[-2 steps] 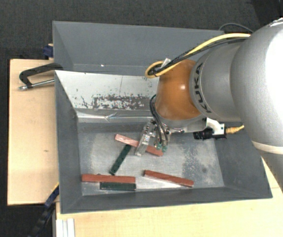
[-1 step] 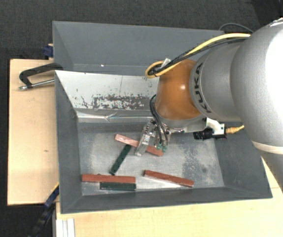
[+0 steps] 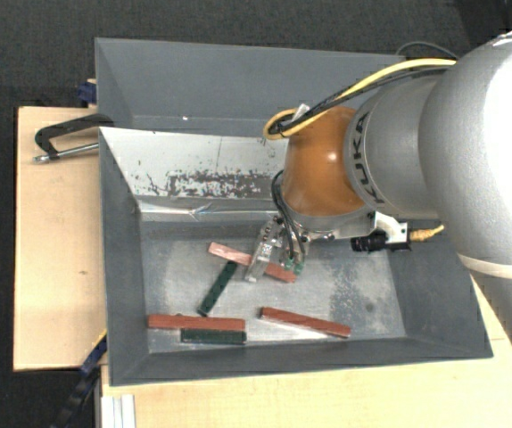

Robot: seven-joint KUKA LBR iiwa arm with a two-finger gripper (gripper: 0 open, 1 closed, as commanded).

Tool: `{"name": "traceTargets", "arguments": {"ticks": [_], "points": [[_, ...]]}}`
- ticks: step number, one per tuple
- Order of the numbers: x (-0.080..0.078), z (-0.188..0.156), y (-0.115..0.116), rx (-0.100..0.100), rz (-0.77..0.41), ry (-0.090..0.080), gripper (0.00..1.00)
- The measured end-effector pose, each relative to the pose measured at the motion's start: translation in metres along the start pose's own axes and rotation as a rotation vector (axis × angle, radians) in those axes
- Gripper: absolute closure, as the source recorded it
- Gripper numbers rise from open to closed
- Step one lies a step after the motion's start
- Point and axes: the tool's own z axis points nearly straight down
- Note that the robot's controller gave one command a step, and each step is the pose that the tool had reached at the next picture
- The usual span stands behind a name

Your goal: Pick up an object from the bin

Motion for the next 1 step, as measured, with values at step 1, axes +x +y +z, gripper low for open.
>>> {"name": "traceTargets", "arguments": {"ticks": [1], "points": [[0.0017,-0.0179,-0.0007,0.003,-0.001,0.007,1.00]]}}
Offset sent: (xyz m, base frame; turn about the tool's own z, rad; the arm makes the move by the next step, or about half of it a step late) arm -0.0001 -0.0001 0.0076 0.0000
